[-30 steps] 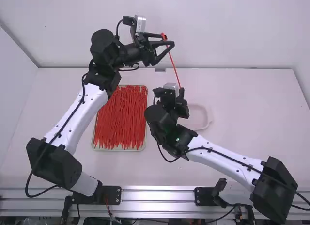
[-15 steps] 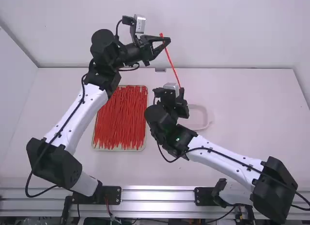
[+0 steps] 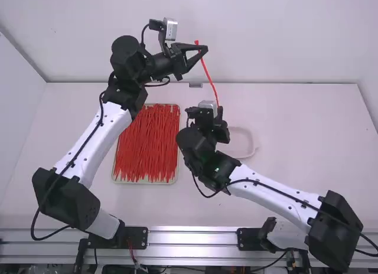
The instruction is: Fasten the cable tie
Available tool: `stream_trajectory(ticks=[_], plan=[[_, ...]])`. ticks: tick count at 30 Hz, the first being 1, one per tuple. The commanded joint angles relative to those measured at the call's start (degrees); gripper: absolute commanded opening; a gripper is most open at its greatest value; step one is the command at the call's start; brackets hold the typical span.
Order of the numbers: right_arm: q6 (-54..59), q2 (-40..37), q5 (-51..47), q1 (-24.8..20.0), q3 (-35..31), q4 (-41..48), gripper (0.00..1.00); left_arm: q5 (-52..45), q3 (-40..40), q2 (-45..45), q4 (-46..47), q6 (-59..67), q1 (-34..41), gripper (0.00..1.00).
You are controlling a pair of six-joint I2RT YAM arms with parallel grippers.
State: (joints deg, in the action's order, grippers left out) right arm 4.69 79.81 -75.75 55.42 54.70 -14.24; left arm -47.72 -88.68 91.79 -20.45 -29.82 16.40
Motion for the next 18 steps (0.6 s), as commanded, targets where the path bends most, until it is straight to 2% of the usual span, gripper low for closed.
stream_trajectory(ticks=[1, 2, 5, 8, 9, 10, 14, 18], plan=[[-0.1, 0.0, 1.6, -0.9, 2.3, 0.2, 0.07, -0.9, 0.6, 0.1, 0.3, 2.4, 0.5, 0.02], [-0.1, 0.0, 1.8, -1.0, 2.3, 0.3, 0.08, -0.9, 0.6, 0.1, 0.3, 2.7, 0.5, 0.02], [-0.1, 0.0, 5.8, -1.2, 2.3, 1.7, 0.39, -0.9, 0.6, 0.1, 0.5, 4.3, -0.1, 0.02], [-0.1, 0.0, 8.5, -1.2, 2.3, 1.9, 0.58, -0.8, 0.6, 0.1, 0.7, 5.5, -0.6, 0.02], [-0.1, 0.0, 8.7, -1.2, 2.3, 1.9, 0.58, -0.9, 0.6, 0.1, 0.7, 5.7, -0.8, 0.01], [-0.1, 0.0, 9.8, -1.1, 2.3, 1.9, 0.69, -0.8, 0.6, 0.1, 1.0, 6.3, -1.6, 0.02], [-0.1, 0.0, 13.6, -1.0, 2.3, 2.7, 0.86, -0.9, 0.6, 0.1, 2.2, 6.3, -3.8, 0.02], [2.9, 0.0, 22.3, -1.2, 2.3, 2.6, 0.99, -0.9, 0.6, 0.1, 4.1, 7.5, -6.5, 0.02]])
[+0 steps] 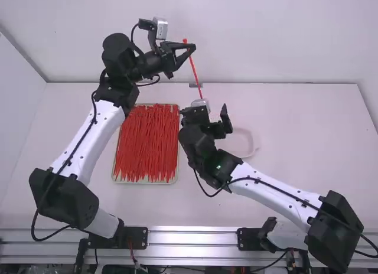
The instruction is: Fasten the cable tie
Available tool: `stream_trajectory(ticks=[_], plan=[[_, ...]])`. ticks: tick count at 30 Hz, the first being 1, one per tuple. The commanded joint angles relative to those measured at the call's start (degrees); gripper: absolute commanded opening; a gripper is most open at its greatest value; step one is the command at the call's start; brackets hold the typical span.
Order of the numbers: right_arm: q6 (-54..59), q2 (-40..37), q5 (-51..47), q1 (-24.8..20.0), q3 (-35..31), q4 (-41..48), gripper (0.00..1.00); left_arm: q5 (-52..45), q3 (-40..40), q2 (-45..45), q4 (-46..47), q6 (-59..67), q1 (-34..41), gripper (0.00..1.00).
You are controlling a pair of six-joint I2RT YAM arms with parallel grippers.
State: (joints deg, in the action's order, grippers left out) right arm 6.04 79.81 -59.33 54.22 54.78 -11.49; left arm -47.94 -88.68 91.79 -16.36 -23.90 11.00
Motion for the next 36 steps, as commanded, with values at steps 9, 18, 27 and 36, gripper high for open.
stream_trajectory(ticks=[9, 18, 27, 36], plan=[[3.2, -0.1, 34.1, -9.8, 2.3, -2.8, 0.99, -4.9, 0.6, 0.1, 7.1, 12.0, -3.9, 0.02], [1.3, -0.1, 59.2, -20.5, 2.3, -2.7, 0.99, -7.9, 0.6, 0.1, 13.3, 22.2, -3.9, 0.02], [1.2, -0.1, 92.5, -33.1, 2.3, -5.4, 0.99, -19.4, 0.6, 0.1, 14.4, 28.4, -3.9, 0.02], [-6.1, 0.0, 115.2, -42.8, 2.2, -9.8, 0.99, -24.8, 0.6, 0.1, 14.4, 28.9, -3.9, 0.02]])
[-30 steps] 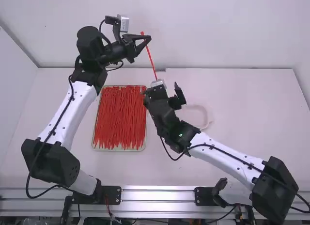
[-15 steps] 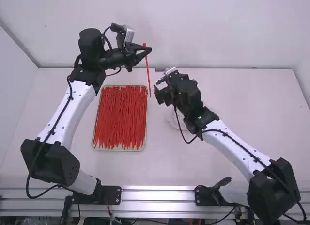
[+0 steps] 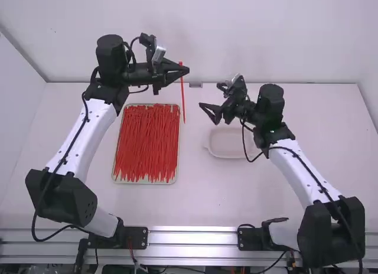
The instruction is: Fasten the cable tie
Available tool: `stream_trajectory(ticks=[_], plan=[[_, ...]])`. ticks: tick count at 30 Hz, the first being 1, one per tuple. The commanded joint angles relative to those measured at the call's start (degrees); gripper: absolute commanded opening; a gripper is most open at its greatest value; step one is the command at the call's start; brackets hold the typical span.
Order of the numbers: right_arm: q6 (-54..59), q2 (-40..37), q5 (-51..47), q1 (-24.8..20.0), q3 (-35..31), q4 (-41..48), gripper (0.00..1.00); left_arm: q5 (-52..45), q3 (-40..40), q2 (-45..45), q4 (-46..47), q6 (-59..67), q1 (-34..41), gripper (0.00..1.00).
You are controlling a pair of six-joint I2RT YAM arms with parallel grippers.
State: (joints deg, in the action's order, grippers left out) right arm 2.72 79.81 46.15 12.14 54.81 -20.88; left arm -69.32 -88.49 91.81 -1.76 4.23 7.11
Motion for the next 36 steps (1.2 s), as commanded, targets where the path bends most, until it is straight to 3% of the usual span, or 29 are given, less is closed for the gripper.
stream_trajectory(ticks=[1, 11, 21, 26, 28, 31, 33, 34, 36], plan=[[-3.9, 0.0, 11.6, -1.4, 2.1, -1.2, 0.99, -4.0, 0.4, 0.1, -0.2, 0.7, 0.0, 0.02], [-5.5, 0.0, 14.7, 1.4, 2.1, -3.7, 0.99, -11.0, 0.4, 0.1, -4.3, -2.5, 0.1, 0.02], [-4.2, 0.0, 15.5, 5.5, 2.0, -7.9, 1.00, -12.7, 0.4, 0.1, -16.3, -17.4, 1.6, 0.02], [-4.5, 0.0, 15.7, 5.6, 2.0, -8.8, 0.92, -12.2, 0.4, 0.1, -17.4, -18.4, 3.5, 0.02], [-4.4, 0.0, 16.0, 5.5, 2.0, -9.2, 0.86, -12.1, 0.4, 0.1, -17.4, -18.4, 4.1, 0.02], [-4.4, 0.0, 16.0, 5.5, 2.0, -9.1, 0.68, -12.1, 0.4, 0.1, -18.1, -18.4, 4.5, 0.02], [-4.2, 0.0, 16.0, 5.5, 2.0, -8.7, 0.48, -12.1, 0.4, 0.1, -18.2, -19.1, 4.5, 0.02], [-3.8, 0.0, 16.0, 5.6, 2.0, -8.7, 0.22, -12.1, 0.4, 0.1, -18.6, -19.5, 4.4, 0.02], [-4.0, 0.0, 16.0, 5.5, 2.0, -8.7, 0.00, -12.1, 0.4, 0.1, -18.6, -19.4, 4.3, 0.02]])
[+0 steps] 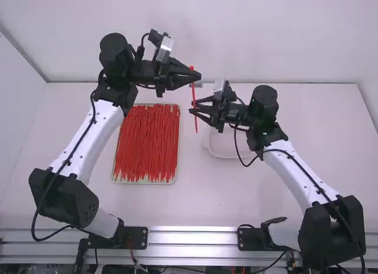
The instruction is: Fasten the cable tie
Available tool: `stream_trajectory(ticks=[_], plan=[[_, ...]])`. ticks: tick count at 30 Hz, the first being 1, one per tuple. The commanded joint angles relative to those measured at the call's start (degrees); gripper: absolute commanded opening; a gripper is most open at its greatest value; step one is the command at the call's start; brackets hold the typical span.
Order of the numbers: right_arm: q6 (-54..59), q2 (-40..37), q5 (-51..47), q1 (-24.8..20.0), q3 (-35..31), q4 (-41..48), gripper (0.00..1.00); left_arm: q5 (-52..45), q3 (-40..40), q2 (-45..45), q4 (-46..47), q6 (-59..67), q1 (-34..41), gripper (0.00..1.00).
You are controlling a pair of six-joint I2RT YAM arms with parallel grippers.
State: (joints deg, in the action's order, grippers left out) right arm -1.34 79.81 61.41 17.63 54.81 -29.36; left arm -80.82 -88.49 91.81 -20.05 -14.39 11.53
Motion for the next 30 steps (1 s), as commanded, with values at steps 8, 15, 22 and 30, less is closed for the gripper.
stream_trajectory(ticks=[8, 15, 22, 30], plan=[[0.3, 0.0, 1.6, 0.0, 2.0, -1.6, 0.00, 2.3, 0.4, 0.1, -0.2, -0.9, -0.3, 0.32], [-0.4, 0.0, 1.7, -0.7, 2.0, -4.3, 0.00, 2.2, 0.4, 0.1, -4.7, -4.3, -1.2, 0.95], [-2.7, 0.0, 1.8, -2.3, 2.0, -6.6, 0.00, 2.3, 0.4, 0.1, -9.3, -7.2, -1.6, 0.92], [-3.8, 0.0, 1.6, -2.8, 2.0, -9.4, 0.00, 3.2, 0.4, 0.1, -12.6, -9.6, -1.4, 0.74]])
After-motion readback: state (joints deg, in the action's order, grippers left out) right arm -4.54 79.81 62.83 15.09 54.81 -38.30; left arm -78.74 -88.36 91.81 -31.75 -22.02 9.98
